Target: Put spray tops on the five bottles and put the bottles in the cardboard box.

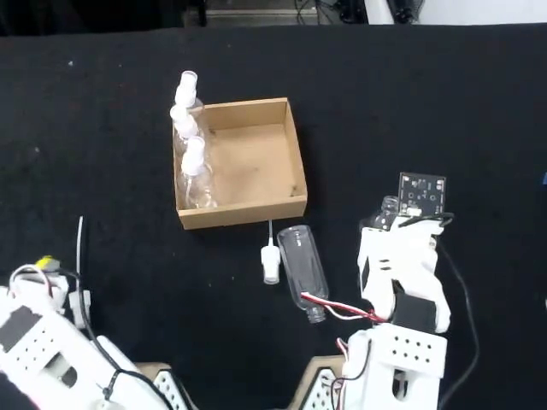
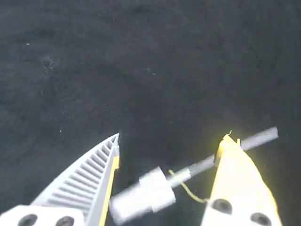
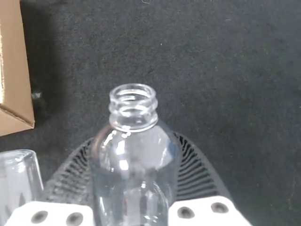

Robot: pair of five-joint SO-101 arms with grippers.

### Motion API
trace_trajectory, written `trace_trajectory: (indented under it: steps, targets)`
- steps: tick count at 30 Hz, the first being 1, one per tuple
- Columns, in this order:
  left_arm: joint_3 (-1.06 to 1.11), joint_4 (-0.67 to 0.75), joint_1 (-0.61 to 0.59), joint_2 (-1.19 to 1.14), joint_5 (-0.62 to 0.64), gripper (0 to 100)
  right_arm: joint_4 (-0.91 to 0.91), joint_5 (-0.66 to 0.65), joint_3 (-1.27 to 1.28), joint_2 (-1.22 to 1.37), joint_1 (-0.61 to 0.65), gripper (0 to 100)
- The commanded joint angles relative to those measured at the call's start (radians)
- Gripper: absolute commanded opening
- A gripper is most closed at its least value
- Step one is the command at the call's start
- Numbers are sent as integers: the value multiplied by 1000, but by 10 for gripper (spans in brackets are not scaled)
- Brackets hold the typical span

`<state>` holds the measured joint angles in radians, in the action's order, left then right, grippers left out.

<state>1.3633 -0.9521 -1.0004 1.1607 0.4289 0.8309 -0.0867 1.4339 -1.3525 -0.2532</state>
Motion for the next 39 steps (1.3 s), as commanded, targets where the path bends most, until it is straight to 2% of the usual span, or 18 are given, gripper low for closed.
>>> trace_trajectory:
  steps: [1, 4, 6, 10, 17, 21, 29, 32, 39]
  targets:
    - [-180, -180, 30, 17, -373, 316, -21, 8, -28, -31, -11, 11]
    - [-179, -190, 38, 14, -767, 316, -21, 8, -28, -31, -11, 11]
    - [-124, -184, 73, 6, -898, 315, -21, 8, -28, -31, -11, 11]
    - [13, -133, 64, 17, -1059, 312, -21, 8, -28, -31, -11, 11]
    - [87, 98, -147, 15, -1221, 314, -20, 8, -28, -31, -11, 11]
    - [124, 224, -217, 15, -1247, 315, -21, 8, -28, -31, -11, 11]
    - [199, 549, -252, 15, -1227, 313, -17, 8, -28, -31, -11, 11]
    - [174, 615, -262, 17, -1151, 314, -17, 8, -28, -31, -11, 11]
    - [107, 666, -252, 15, -1120, 313, -17, 8, -28, -31, -11, 11]
